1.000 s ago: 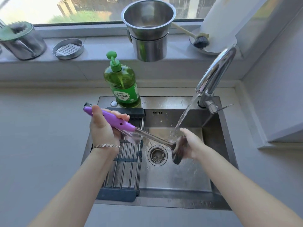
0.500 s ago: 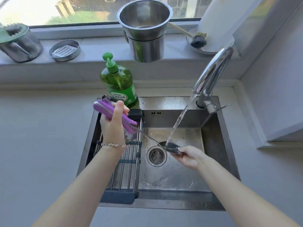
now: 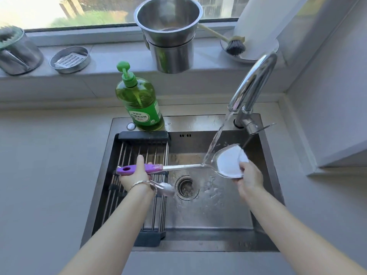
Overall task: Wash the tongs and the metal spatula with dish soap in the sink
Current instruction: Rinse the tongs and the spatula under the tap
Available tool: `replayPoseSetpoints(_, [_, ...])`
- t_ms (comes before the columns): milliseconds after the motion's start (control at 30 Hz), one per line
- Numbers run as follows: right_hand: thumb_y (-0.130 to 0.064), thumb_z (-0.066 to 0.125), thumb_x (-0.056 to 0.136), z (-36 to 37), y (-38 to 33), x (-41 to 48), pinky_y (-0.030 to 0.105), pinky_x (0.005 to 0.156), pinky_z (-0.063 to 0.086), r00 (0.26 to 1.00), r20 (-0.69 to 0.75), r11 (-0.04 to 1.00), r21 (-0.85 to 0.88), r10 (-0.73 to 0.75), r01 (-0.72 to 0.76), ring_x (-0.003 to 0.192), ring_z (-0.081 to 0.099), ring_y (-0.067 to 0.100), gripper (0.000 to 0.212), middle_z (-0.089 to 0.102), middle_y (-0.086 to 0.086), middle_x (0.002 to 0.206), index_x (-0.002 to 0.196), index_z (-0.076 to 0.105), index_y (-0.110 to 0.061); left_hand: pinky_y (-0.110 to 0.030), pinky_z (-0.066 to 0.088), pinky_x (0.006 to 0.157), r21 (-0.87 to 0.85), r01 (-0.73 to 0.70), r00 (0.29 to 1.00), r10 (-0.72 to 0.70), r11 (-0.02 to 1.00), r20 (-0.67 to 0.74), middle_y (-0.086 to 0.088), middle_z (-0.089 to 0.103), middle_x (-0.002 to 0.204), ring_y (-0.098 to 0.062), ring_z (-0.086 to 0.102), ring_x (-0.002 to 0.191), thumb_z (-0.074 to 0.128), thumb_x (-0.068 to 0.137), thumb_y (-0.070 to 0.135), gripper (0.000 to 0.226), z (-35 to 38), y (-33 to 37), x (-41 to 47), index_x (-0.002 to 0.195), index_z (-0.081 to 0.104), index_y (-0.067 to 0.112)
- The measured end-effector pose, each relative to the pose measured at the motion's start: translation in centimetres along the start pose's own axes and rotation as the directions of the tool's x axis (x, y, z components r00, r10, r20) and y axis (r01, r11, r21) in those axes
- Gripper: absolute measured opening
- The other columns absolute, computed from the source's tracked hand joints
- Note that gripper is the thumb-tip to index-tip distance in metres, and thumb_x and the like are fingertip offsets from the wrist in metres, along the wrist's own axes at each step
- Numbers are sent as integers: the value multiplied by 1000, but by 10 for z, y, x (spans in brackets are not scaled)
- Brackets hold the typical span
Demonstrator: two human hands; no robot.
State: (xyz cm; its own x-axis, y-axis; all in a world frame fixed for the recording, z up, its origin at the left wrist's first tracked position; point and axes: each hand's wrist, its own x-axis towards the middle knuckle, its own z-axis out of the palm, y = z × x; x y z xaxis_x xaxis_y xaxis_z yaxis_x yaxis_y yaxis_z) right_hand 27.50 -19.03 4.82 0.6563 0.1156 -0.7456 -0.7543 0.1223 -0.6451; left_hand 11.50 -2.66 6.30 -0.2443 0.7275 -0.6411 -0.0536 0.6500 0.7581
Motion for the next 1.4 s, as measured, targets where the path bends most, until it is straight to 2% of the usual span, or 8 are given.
replayPoseSetpoints(133, [-6,49,90,-13,-18,-5,39,92,49,994,57,941,332,-91,67,101,61,25,15,58,15,125,102,58,-8,-9,29,27,8,143,988,-143,990,66,-5,49,59,-2,34,16,67,81,36,35,22,-33,-14,85,48,7])
replayPoseSetpoints(633, [-8,44,95,-33,-51,-34,43,87,53,928,-194,897,255,-319,361,93,62,17,24,61,-4,101,111,54,-23,-39,50,79,110,233,963,-246,966,115,-4,50,66,-27,55,69,65,72,24,28,68,-36,-60,88,48,9])
replayPoseSetpoints(733, [-8,42,94,-34,-52,-32,41,88,52,923,-248,889,282,-295,361,82,59,12,21,58,-7,90,109,52,-19,-31,51,66,58,226,953,-233,972,195,-5,59,80,-26,58,71,68,74,25,37,68,-33,-66,103,52,8])
replayPoseSetpoints(900, [-8,41,98,-53,-22,-6,44,90,50,950,-308,955,293,45,49,114,52,37,42,44,17,135,139,34,-5,-30,54,70,25,141,911,-139,990,388,2,63,66,-14,58,55,68,78,20,21,69,-23,-84,80,48,16])
replayPoseSetpoints(1000, [-2,38,98,-57,10,4,44,99,44,934,-212,932,284,288,-224,123,46,40,40,38,25,140,137,33,3,-17,44,41,101,-28,892,-21,994,452,5,56,51,-8,50,33,66,79,17,21,74,-20,-97,71,47,16])
replayPoseSetpoints(1133, [4,40,95,-47,32,-2,39,97,43,898,-95,896,-81,430,-437,124,47,37,38,41,28,137,133,36,10,-27,43,61,181,-230,822,91,956,562,-5,53,77,-20,50,60,64,79,17,20,86,-28,-113,73,45,17])
replayPoseSetpoints(1267, [0,52,88,-35,27,-15,37,104,38,994,86,763,-647,62,8,127,42,30,54,39,14,140,138,34,-4,-28,40,70,254,-468,713,192,846,674,3,43,70,-18,43,69,66,81,22,29,90,-44,-120,68,40,20])
replayPoseSetpoints(1400, [-11,61,85,-18,10,-28,28,103,37,798,517,512,-616,-310,598,124,43,15,51,44,0,134,131,42,-17,-21,36,62,297,-548,661,186,782,727,8,42,72,-10,45,68,67,82,26,26,89,-48,-125,81,42,17])
